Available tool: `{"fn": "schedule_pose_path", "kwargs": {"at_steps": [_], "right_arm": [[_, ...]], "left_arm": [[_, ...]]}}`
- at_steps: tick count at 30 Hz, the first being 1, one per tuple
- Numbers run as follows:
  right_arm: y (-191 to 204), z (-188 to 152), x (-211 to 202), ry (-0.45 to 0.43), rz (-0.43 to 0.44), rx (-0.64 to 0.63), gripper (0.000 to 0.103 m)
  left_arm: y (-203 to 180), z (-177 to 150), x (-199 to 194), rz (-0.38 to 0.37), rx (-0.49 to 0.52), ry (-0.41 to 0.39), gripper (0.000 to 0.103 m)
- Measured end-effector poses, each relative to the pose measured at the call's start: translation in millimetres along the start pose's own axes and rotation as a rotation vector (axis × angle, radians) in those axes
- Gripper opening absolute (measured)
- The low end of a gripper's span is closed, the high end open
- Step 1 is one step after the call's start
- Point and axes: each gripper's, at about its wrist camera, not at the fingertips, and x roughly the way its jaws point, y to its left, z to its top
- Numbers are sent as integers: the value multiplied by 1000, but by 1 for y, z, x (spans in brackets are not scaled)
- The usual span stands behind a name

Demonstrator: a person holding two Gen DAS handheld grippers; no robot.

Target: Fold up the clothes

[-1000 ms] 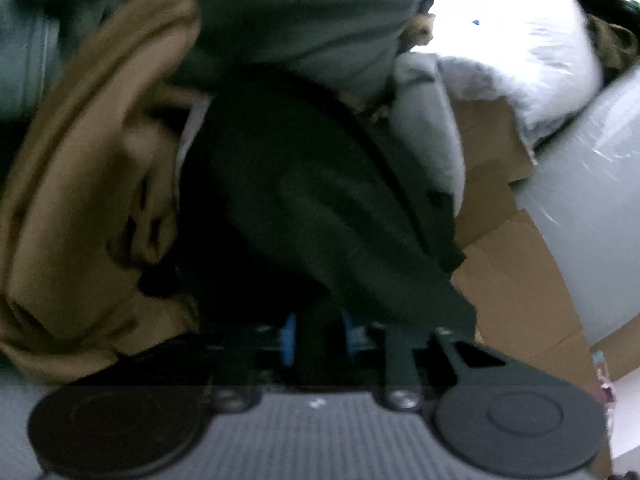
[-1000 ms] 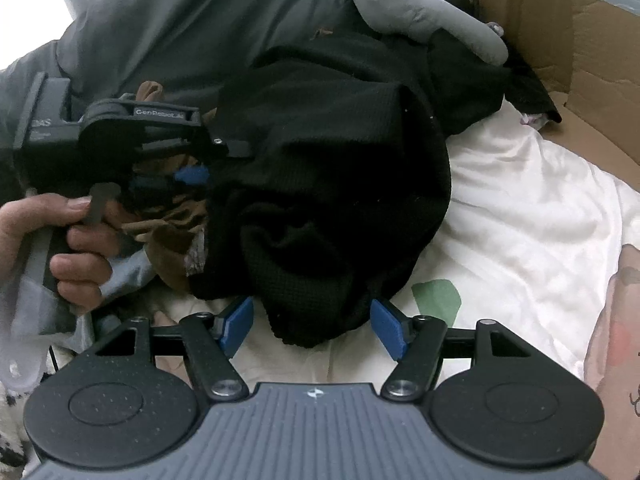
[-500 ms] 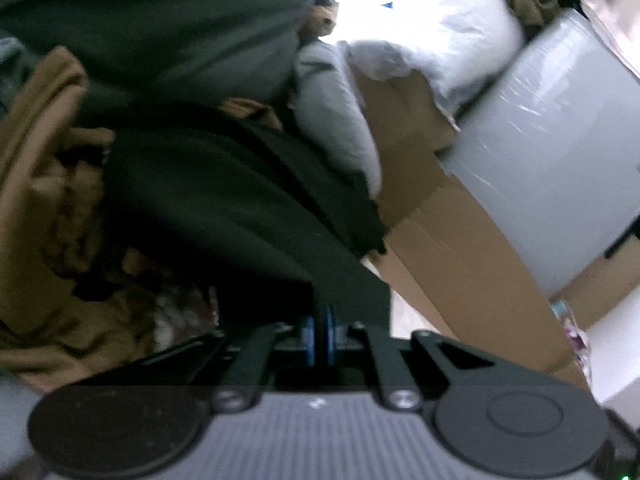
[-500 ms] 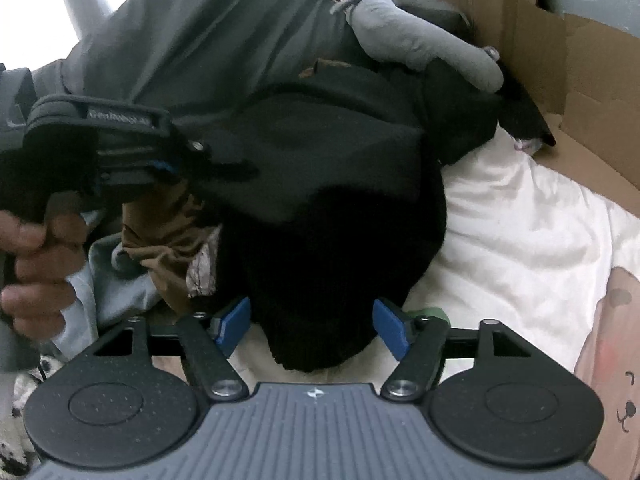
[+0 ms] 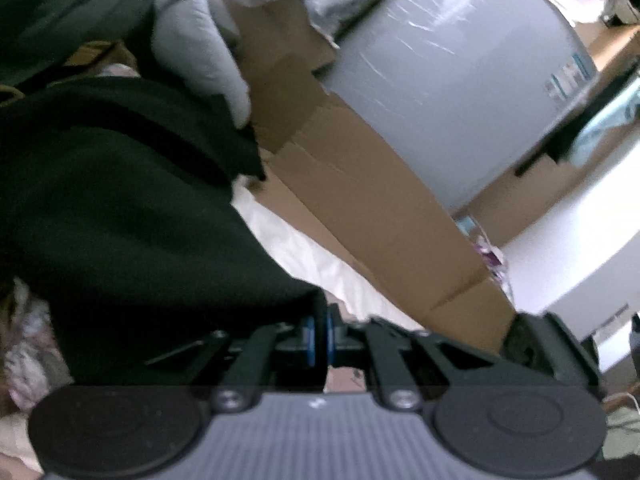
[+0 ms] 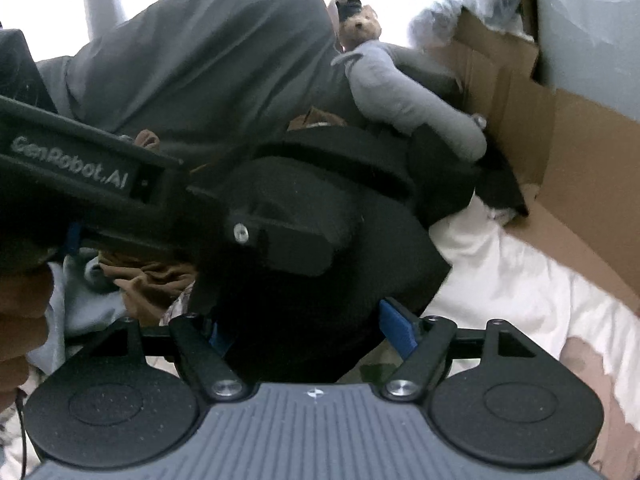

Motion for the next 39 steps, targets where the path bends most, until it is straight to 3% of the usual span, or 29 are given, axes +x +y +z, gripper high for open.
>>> {"fn": "schedule_pose_path", "kwargs": {"at_steps": [3, 5, 7, 9, 14, 17, 18, 23, 29, 36, 39], "right_arm": [[-2, -1, -2, -17, 3, 4, 77], [-3, -3, -2, -27, 4, 1, 64], [-5, -5, -2, -29, -4, -5, 25], [-11, -7, -4, -28, -15, 15, 9], [-38, -13, -12, -15, -34, 126, 6], [-52, -18, -21, -17, -66, 171, 5], [-57, -21, -24, -15, -75, 187, 5], [-75, -40, -44, 4, -123, 252, 5], [-97, -62, -79, 13, -207, 331, 5], [-122, -87, -119, 30, -289, 415, 5], [-128, -99, -135, 40, -307, 445, 5]], "left_arm": [[-7, -5, 2, -34, 3, 25, 6], [-11, -8, 4, -55, -1, 38, 6], [-12, -7, 5, -55, 5, 49, 6], [-12, -8, 3, -58, 6, 56, 7], [-11, -4, -8, -53, 9, 32, 17], [-5, -2, -15, -13, 8, -6, 45], [-2, -2, -17, 6, 5, -15, 48], [8, -2, -20, 101, 13, -31, 53], [21, -12, -19, 204, 6, 5, 57], [27, -24, -3, 265, 12, 68, 60], [25, -31, 4, 286, 31, 98, 67]]}}
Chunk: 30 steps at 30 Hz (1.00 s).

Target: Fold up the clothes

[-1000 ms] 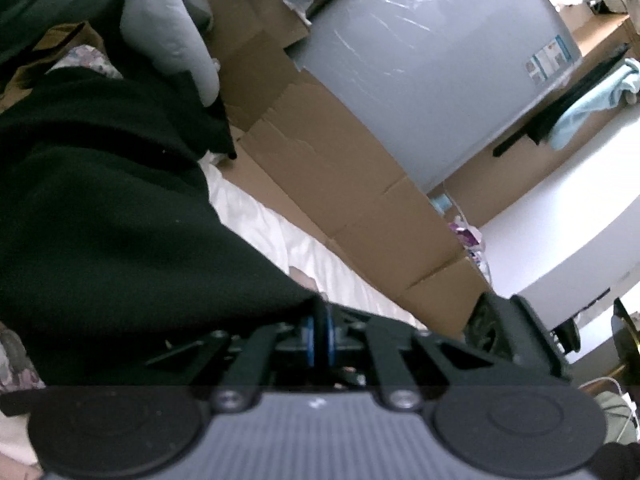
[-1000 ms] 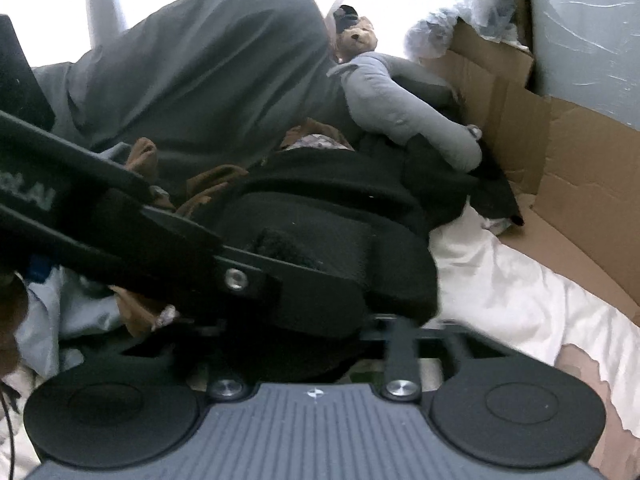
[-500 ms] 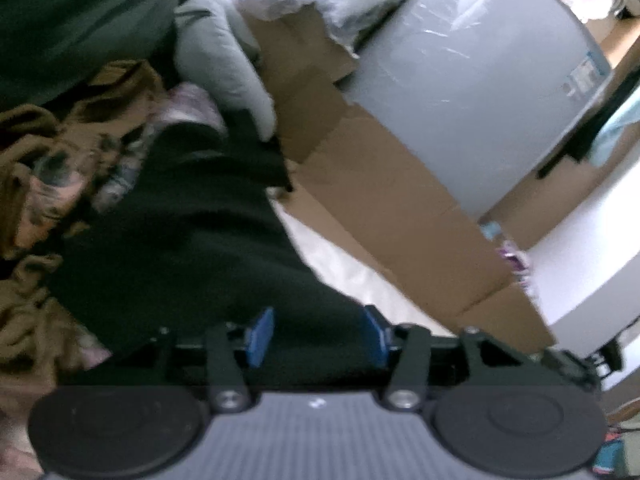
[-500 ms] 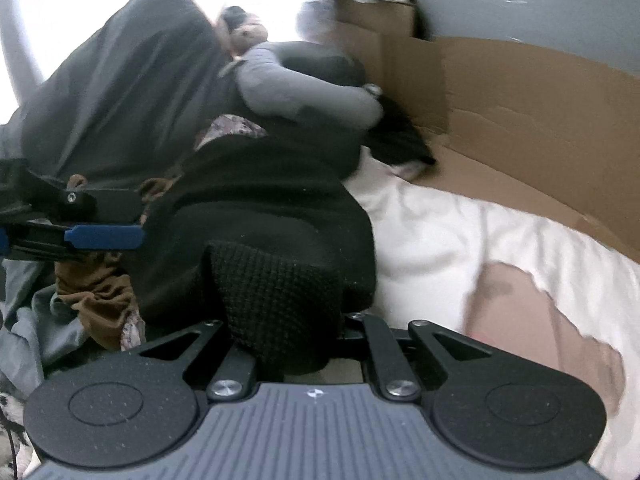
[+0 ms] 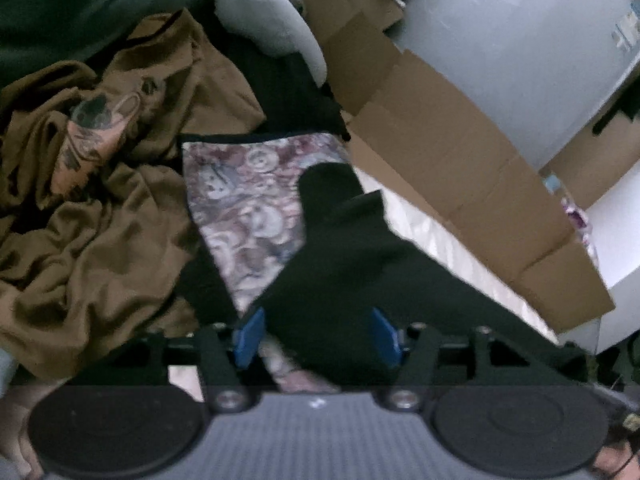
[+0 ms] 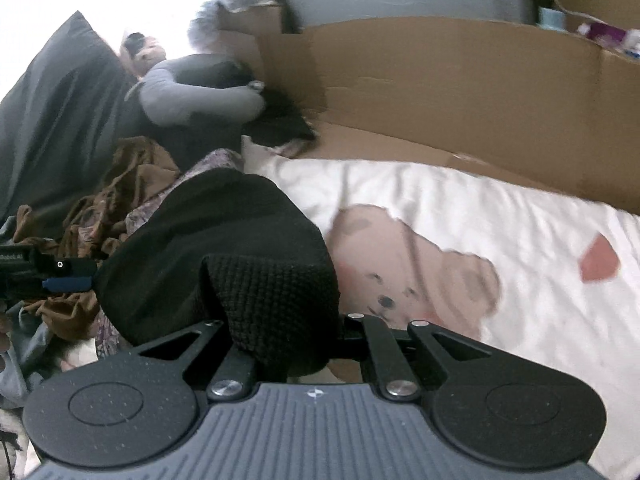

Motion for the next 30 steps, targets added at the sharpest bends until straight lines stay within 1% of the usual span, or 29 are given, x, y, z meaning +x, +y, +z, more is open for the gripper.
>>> {"fn": "schedule_pose_path", "kwargs": {"at_steps": [5, 10, 13, 15, 18, 21, 25, 26, 28, 30], "right_arm": [[-22, -13, -22, 16, -40, 59, 5], [-47, -29, -42, 31, -96, 120, 5], [-61, -37, -52, 40, -128, 155, 5], [-68, -43, -57, 46, -145, 170, 5], [-77, -54, -64, 61, -166, 186, 5], [-83, -65, -67, 88, -181, 211, 6], [-86, -77, -70, 127, -238, 222, 9], [-88, -79, -73, 129, -241, 228, 11], [-92, -84, -78, 131, -249, 240, 30], [-93, -89, -86, 124, -259, 237, 40]], "left_arm": [[-3, -11, 11, 36, 28, 44, 67], [-4, -15, 14, 25, 22, 58, 68], [-11, -12, 18, 14, 34, 59, 68], [-19, -8, 21, 5, 60, 57, 68], [-31, -1, 28, -3, 107, 55, 72], [-36, 6, 39, 0, 136, 61, 73], [-39, 12, 54, 9, 169, 76, 73], [-39, 13, 58, 9, 176, 80, 73], [-36, 18, 65, 8, 171, 85, 74], [-32, 24, 73, 4, 155, 93, 76]]}}
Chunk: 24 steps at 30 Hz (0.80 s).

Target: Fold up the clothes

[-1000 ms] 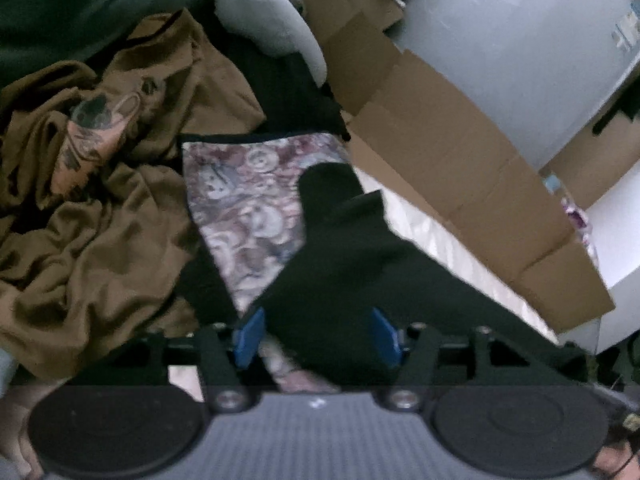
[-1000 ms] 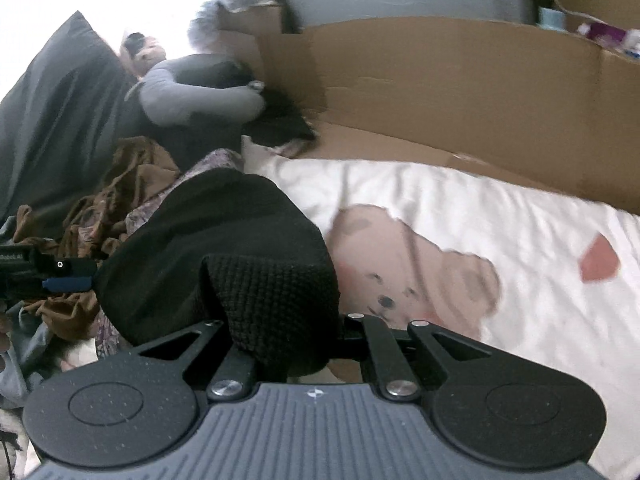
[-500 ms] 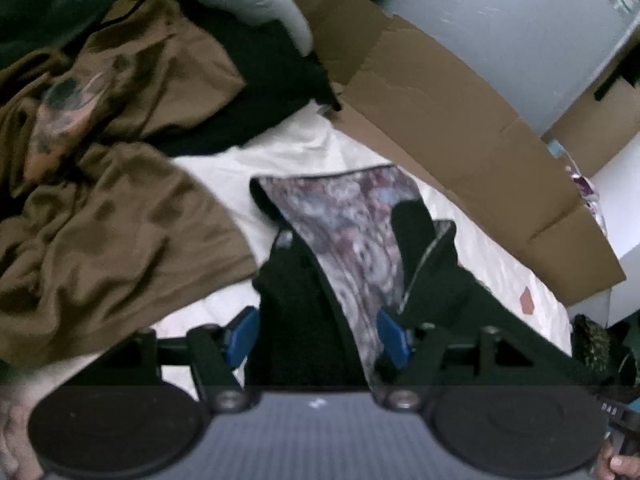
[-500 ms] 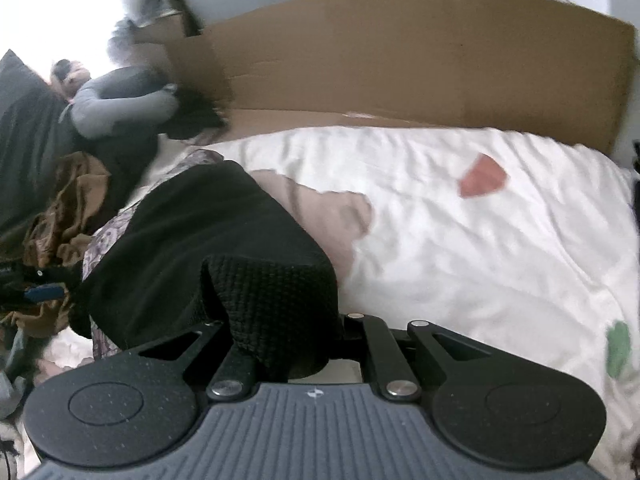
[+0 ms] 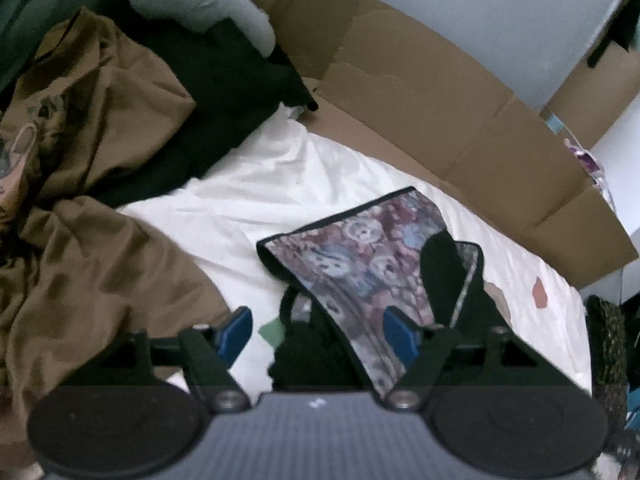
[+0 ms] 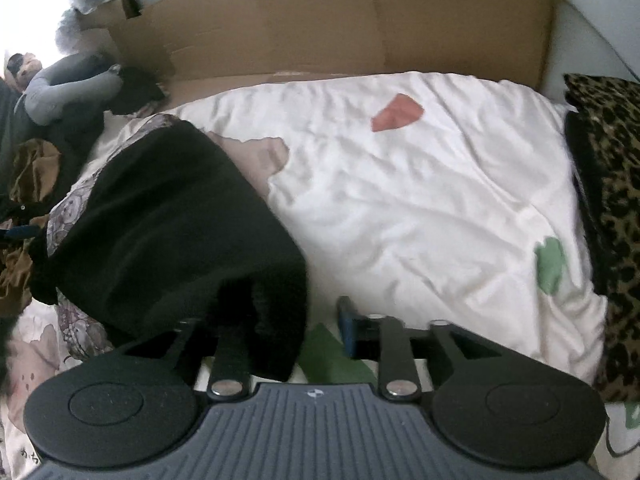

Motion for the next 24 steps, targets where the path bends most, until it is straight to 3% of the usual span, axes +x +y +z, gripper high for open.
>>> {"fn": "schedule_pose_path", "kwargs": {"at_steps": [5, 9, 17, 24], "right_arm": [[-1, -3, -8, -11, -14, -24, 41], [-9, -3, -12, -23, -42, -15, 47], [-20, -3, -19, -46, -98, -7, 48], [-38, -11, -17, -7, -172, 16, 49]], "left_arm": [[12, 9, 19, 9, -33, 43, 79], [14, 13, 28, -29, -49, 44, 83], [24, 22, 59, -104, -119, 65, 83], [37, 27, 79, -186, -221, 75, 81]]}}
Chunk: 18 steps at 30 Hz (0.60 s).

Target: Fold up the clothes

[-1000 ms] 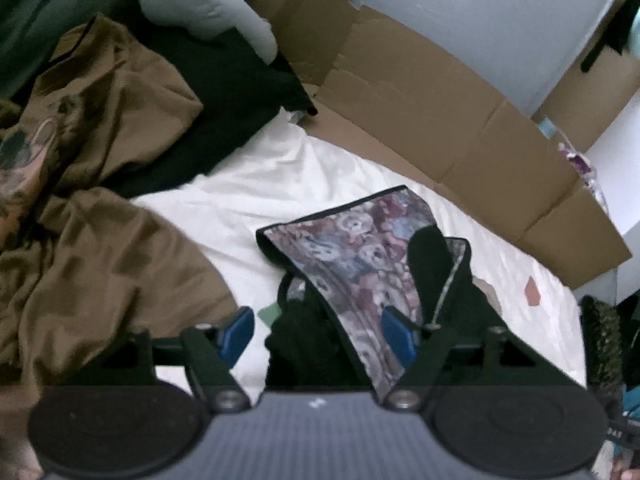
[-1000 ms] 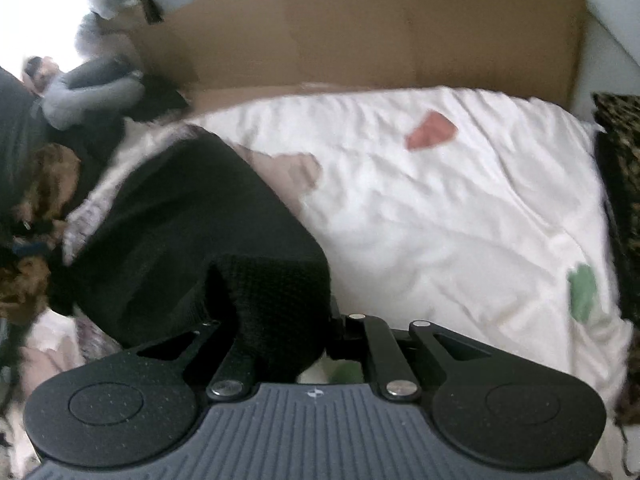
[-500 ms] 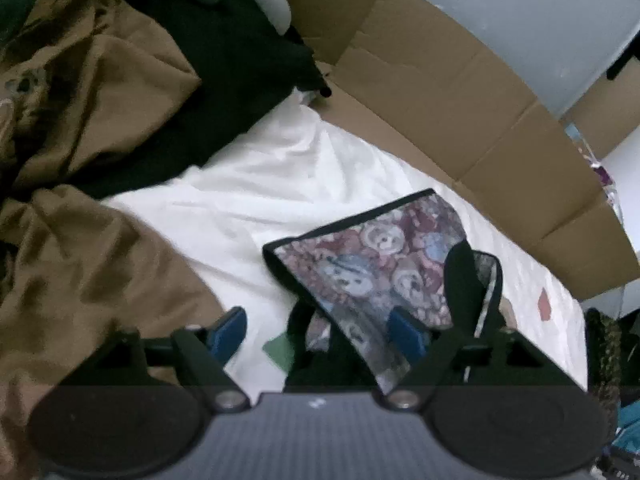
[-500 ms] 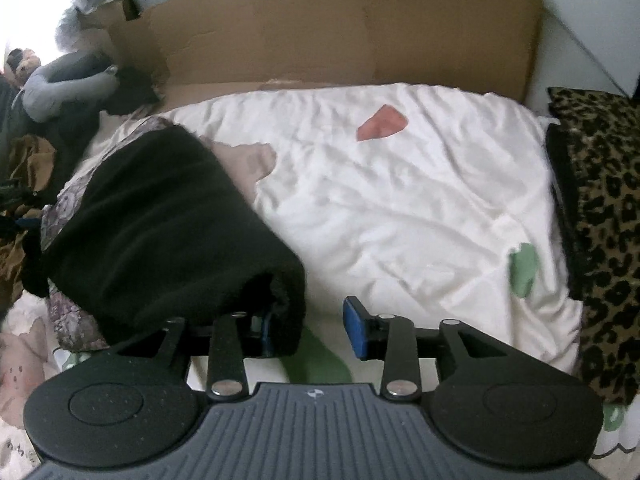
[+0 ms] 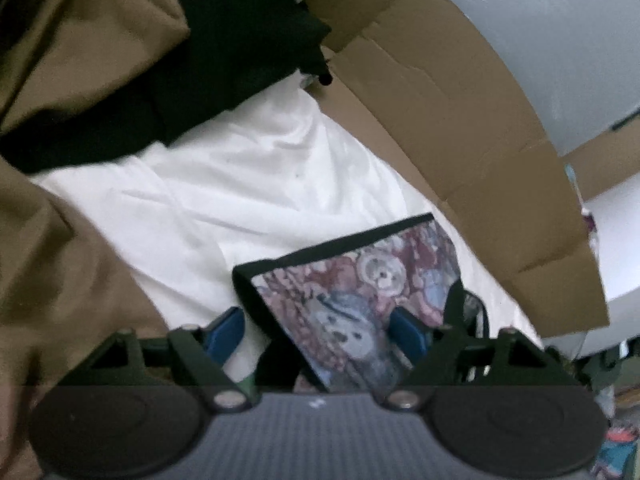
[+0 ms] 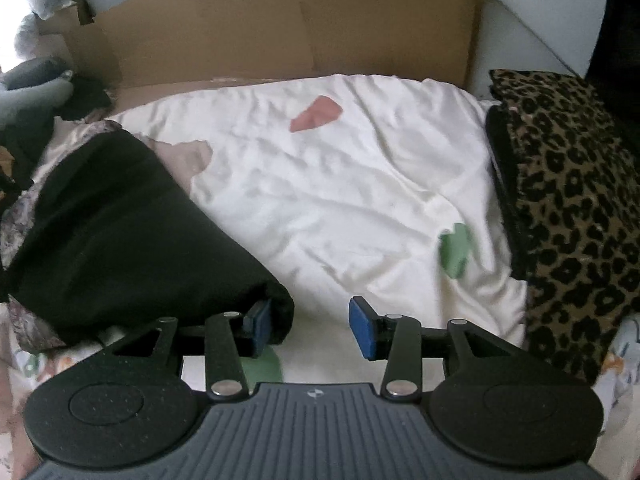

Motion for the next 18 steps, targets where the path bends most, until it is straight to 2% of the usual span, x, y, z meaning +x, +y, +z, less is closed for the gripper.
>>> {"fn": "schedule_pose_path", "kwargs": {"at_steps": [4, 6, 7, 9, 10, 11, 13, 18], "right_arm": [[-13, -7, 1, 26, -53, 23, 49], [-20, -9, 0, 33, -73, 39, 49], [-20, -9, -2, 23, -71, 42, 49], [-15, -4, -8, -10, -39, 34, 49], [-12, -2, -10, -27, -21, 29, 49], [-6, 2, -11, -37, 2, 23, 49], [8, 8, -11, -53, 51, 8, 49], [53, 17, -9, -75, 186, -70, 49]], "left_arm": [[4, -1, 3, -28, -32, -7, 71], [5, -1, 2, -43, -40, -15, 57], [6, 0, 1, -45, -46, -23, 54], [5, 1, -4, -43, -53, -42, 36], [4, 2, -7, -39, -55, -53, 32], [1, 2, -13, -40, -46, -65, 21], [-5, 2, -25, -41, -24, -90, 10], [-24, 1, -65, -58, 27, -137, 6]]}}
